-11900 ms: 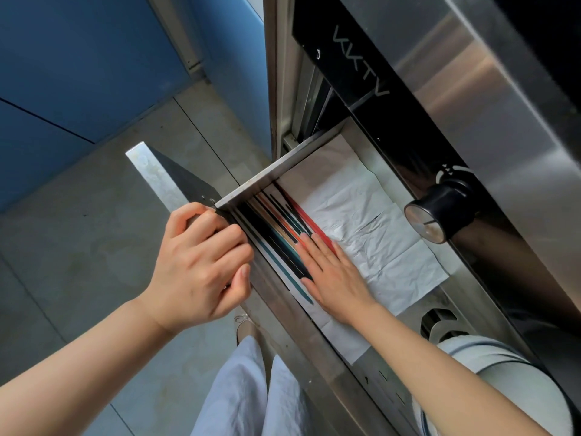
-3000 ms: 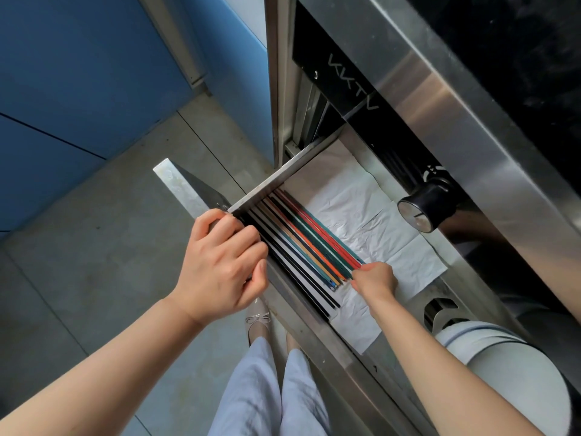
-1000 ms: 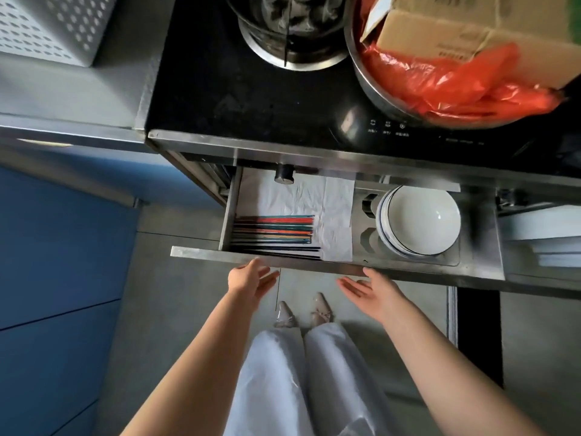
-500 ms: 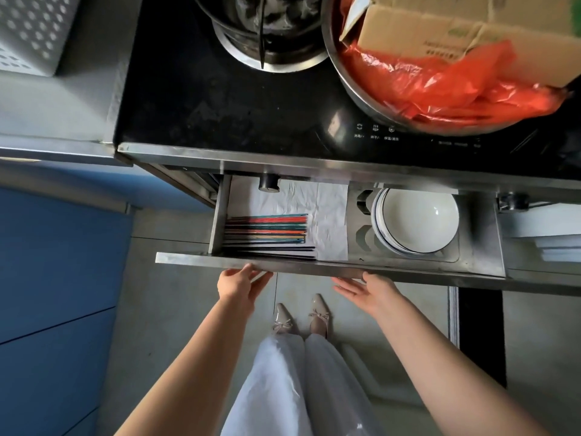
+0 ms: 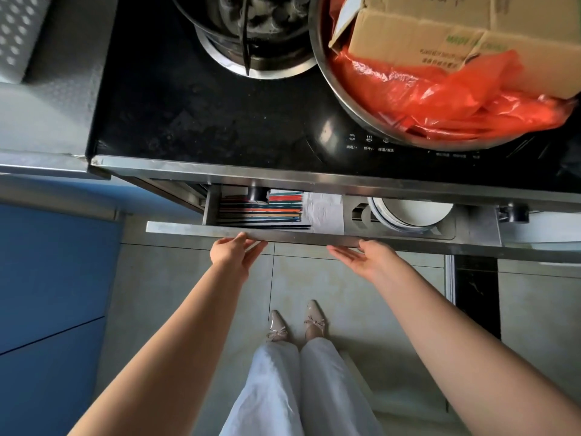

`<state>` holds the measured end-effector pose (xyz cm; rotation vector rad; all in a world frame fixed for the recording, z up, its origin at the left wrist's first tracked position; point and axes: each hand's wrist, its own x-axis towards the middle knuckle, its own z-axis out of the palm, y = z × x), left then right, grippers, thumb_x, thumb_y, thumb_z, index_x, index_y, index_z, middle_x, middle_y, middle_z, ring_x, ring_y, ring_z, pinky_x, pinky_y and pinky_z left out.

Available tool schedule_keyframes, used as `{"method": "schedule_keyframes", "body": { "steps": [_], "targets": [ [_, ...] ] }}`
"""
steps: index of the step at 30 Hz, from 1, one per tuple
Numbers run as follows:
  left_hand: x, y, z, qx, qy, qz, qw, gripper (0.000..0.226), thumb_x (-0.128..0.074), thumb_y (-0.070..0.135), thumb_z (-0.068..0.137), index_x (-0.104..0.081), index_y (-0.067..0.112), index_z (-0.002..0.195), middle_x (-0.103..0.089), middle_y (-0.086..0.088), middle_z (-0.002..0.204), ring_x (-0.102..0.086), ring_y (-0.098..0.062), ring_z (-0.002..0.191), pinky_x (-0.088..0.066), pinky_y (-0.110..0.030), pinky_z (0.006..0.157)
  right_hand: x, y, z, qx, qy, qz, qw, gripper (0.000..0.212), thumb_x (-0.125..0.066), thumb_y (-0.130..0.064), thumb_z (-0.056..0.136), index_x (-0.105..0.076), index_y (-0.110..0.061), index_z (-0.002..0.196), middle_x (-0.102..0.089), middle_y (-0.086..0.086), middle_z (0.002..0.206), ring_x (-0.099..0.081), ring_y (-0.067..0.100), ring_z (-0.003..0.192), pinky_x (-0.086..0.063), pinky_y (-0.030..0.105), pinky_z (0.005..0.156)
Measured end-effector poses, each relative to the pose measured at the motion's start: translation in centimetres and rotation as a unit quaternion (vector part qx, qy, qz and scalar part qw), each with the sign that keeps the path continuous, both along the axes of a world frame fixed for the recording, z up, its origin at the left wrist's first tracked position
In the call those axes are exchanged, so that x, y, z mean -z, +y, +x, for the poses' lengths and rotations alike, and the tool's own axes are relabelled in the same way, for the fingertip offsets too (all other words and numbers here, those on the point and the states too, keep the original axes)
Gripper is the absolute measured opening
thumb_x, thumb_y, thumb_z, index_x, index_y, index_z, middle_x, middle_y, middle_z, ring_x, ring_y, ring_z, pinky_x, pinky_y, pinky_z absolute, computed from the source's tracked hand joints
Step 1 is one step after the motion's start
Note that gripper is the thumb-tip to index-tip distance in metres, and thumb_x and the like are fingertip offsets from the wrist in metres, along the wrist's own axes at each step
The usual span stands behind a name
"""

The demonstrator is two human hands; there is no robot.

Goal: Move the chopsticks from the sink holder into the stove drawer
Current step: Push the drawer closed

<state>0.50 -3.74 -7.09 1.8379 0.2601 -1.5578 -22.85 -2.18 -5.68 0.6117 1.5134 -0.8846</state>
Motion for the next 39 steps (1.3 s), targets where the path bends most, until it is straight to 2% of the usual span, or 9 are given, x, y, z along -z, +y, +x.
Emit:
{"method": "schedule_keyframes", "body": {
  "steps": [6, 12, 19, 21, 25, 29, 32, 36, 39],
  "targets": [
    [0.0, -3.2, -0.7, 0.009, -0.006, -0.02, 1.0, 0.039, -0.057, 0.003, 0.096, -0.045, -0.003, 0.132, -0.069, -0.024, 0.1, -0.071, -0.029, 0.06, -0.063, -0.038, 0.059, -0.2, -2.6, -1.3, -0.005, -0.017, -0.054, 0.998, 0.034, -0.024, 0.008, 0.099, -0.034, 0.013, 0.131, -0.041, 0.037, 0.138, -0.041, 0.054, 0.125, -0.034, 0.057, 0.107],
    [-0.5, -5.3, -0.5, 0.033, 0.018, -0.055, 0.998, 0.027, -0.056, -0.008, 0.092, -0.051, -0.013, 0.119, -0.064, -0.031, 0.119, -0.07, -0.034, 0.077, -0.063, -0.032, 0.054, -1.3, -4.3, -1.8, 0.016, -0.042, -0.105, 0.993, 0.055, -0.02, 0.02, 0.089, -0.018, 0.011, 0.143, -0.027, 0.04, 0.143, -0.036, 0.055, 0.129, -0.036, 0.051, 0.108],
    [-0.2, -5.8, -1.0, 0.054, 0.026, -0.092, 0.994, 0.048, -0.056, -0.022, 0.083, -0.046, -0.016, 0.13, -0.059, -0.034, 0.126, -0.068, -0.038, 0.105, -0.055, -0.036, 0.098, -1.3, -4.8, -2.2, -0.038, -0.059, -0.13, 0.989, 0.05, -0.022, 0.021, 0.087, -0.03, 0.017, 0.136, -0.035, 0.036, 0.14, -0.037, 0.053, 0.13, -0.04, 0.039, 0.108],
    [-0.3, -6.1, -1.0, 0.056, 0.041, -0.103, 0.992, 0.051, -0.054, -0.023, 0.084, -0.042, -0.015, 0.133, -0.057, -0.032, 0.131, -0.064, -0.038, 0.113, -0.053, -0.037, 0.099, -1.4, -5.0, -2.2, -0.027, -0.056, -0.14, 0.988, 0.052, -0.021, 0.022, 0.086, -0.029, 0.017, 0.137, -0.033, 0.038, 0.141, -0.035, 0.054, 0.13, -0.039, 0.041, 0.109],
    [-0.5, -6.3, -0.9, 0.055, 0.067, -0.132, 0.987, 0.058, -0.048, -0.024, 0.086, -0.036, -0.011, 0.141, -0.052, -0.032, 0.137, -0.065, -0.034, 0.103, -0.051, -0.038, 0.098, -1.8, -5.3, -1.9, 0.009, -0.059, -0.163, 0.985, 0.051, -0.021, 0.02, 0.088, -0.026, 0.017, 0.139, -0.035, 0.038, 0.135, -0.031, 0.053, 0.133, -0.032, 0.041, 0.114],
    [0.1, -6.4, -0.6, 0.0, 0.09, -0.153, 0.984, 0.073, -0.04, -0.028, 0.086, -0.02, -0.003, 0.151, -0.039, -0.037, 0.144, -0.061, -0.046, 0.109, -0.05, -0.05, 0.098, -2.2, -5.7, -1.4, 0.033, -0.051, -0.187, 0.981, 0.051, -0.024, 0.019, 0.089, -0.022, 0.018, 0.14, -0.03, 0.039, 0.142, -0.033, 0.054, 0.131, -0.03, 0.046, 0.114],
    [0.5, -6.8, -0.5, -0.02, 0.087, -0.147, 0.985, 0.066, -0.037, -0.024, 0.089, -0.022, -0.001, 0.149, -0.037, -0.04, 0.143, -0.063, -0.047, 0.099, -0.049, -0.055, 0.101, -2.1, -5.8, -1.4, 0.044, -0.047, -0.194, 0.979, 0.052, -0.025, 0.021, 0.088, -0.022, 0.018, 0.14, -0.027, 0.037, 0.145, -0.032, 0.055, 0.131, -0.029, 0.054, 0.112],
    [0.5, -6.7, -0.4, -0.039, 0.107, -0.127, 0.985, 0.037, -0.039, -0.01, 0.097, -0.037, -0.007, 0.134, -0.044, -0.038, 0.141, -0.057, -0.049, 0.117, -0.046, -0.057, 0.105, -1.5, -5.8, -1.4, 0.039, -0.031, -0.202, 0.978, 0.053, -0.026, 0.024, 0.085, -0.027, 0.019, 0.138, -0.031, 0.035, 0.145, -0.036, 0.052, 0.131, -0.032, 0.06, 0.108],
    [0.1, -6.8, -0.6, -0.056, 0.135, -0.123, 0.982, 0.025, -0.044, 0.001, 0.1, -0.044, -0.008, 0.123, -0.052, -0.034, 0.136, -0.062, -0.045, 0.101, -0.05, -0.054, 0.098, -1.5, -5.8, -1.7, 0.013, -0.038, -0.2, 0.979, 0.044, -0.031, 0.019, 0.089, -0.036, 0.018, 0.133, -0.035, 0.038, 0.141, -0.038, 0.055, 0.128, -0.036, 0.057, 0.106]
  ]
}}
